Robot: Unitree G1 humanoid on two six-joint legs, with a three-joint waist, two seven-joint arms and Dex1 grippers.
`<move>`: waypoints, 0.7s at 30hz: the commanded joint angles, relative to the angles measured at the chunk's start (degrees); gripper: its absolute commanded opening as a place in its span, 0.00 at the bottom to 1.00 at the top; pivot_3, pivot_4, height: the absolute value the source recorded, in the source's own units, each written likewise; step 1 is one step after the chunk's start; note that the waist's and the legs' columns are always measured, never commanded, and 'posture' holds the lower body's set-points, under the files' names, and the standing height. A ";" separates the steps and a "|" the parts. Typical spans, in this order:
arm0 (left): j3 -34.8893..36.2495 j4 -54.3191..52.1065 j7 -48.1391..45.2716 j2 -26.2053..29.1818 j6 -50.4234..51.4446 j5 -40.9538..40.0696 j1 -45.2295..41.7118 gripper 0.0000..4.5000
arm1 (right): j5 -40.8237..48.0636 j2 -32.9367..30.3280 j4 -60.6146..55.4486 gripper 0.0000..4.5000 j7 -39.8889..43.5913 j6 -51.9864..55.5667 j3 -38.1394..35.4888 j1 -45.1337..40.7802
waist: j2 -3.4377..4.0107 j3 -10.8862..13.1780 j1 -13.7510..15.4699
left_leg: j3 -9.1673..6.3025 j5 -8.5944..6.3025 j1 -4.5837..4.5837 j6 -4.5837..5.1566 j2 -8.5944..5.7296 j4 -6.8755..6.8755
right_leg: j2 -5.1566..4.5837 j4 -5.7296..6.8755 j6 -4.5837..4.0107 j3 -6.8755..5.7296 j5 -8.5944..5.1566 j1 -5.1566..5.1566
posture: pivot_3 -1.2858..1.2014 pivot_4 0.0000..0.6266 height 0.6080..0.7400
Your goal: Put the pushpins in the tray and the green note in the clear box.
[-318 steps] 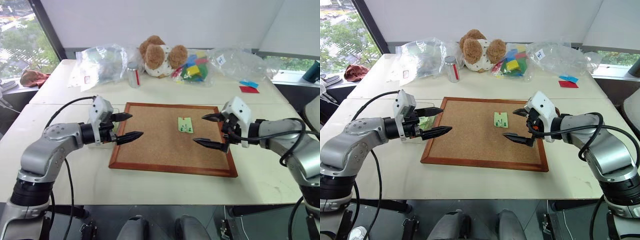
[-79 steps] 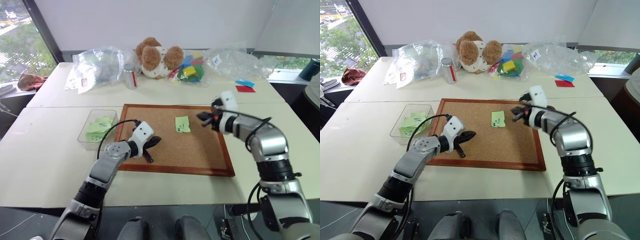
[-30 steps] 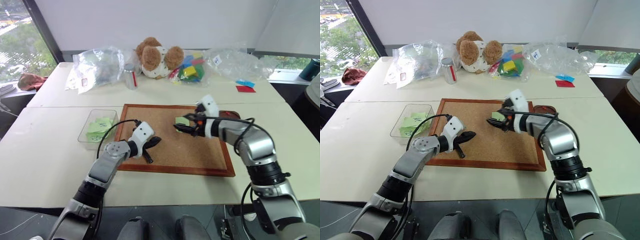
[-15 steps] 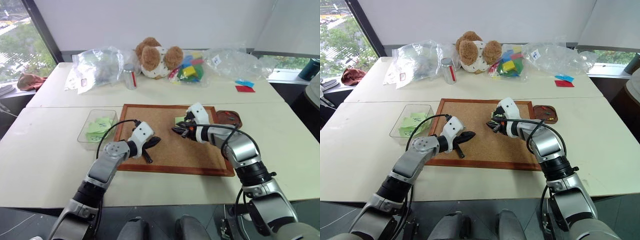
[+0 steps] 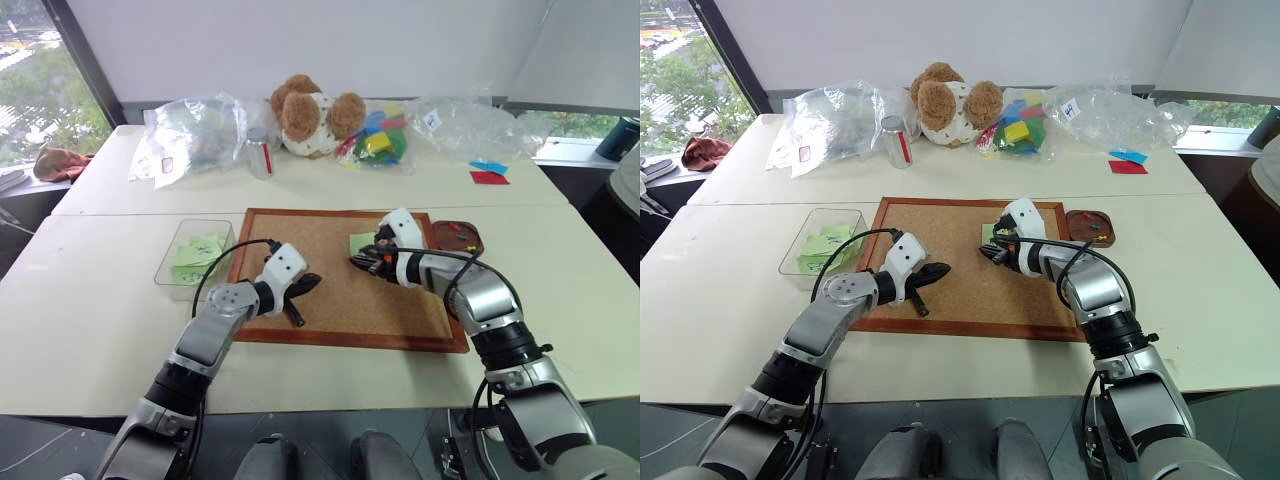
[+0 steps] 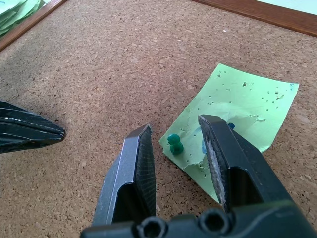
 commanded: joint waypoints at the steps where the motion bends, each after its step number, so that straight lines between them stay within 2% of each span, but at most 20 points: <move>1: -1.43 1.56 -0.38 0.80 1.52 1.51 1.66 0.00 | 0.42 0.15 -1.12 0.09 0.36 -0.86 -1.77 -0.41 | 0.00 0.00 -0.01 | 0.00 0.00 0.00 0.00 0.00 0.00 | 0.00 0.00 0.00 0.00 0.00 0.00 | 0.52 0.24 1.00; 2: -1.43 1.55 -0.38 0.80 1.54 1.51 1.67 0.00 | 0.43 0.12 -1.17 0.02 0.40 -0.81 -1.76 -0.42 | 0.00 0.00 -0.01 | 0.00 0.00 0.00 0.00 0.00 0.00 | 0.00 0.00 0.00 0.00 0.00 0.00 | 0.52 0.24 1.00; 9: -1.46 1.33 -0.40 0.80 1.88 1.40 1.74 0.00 | 1.20 -0.45 -3.85 0.02 0.90 0.83 -2.44 -0.77 | 0.00 0.00 0.00 | 0.00 0.00 0.00 0.00 0.00 0.00 | 0.00 0.00 0.00 0.00 0.00 0.00 | 0.52 0.24 1.00; 21: -1.62 1.03 -0.14 0.41 2.40 1.24 2.12 0.00 | 4.42 -2.73 -14.75 0.02 0.25 8.76 -6.82 -1.99 | 0.01 0.00 0.00 | 0.00 -0.01 -0.01 0.01 0.00 -0.02 | 0.00 0.00 0.00 0.01 0.00 -0.03 | 0.52 0.24 1.00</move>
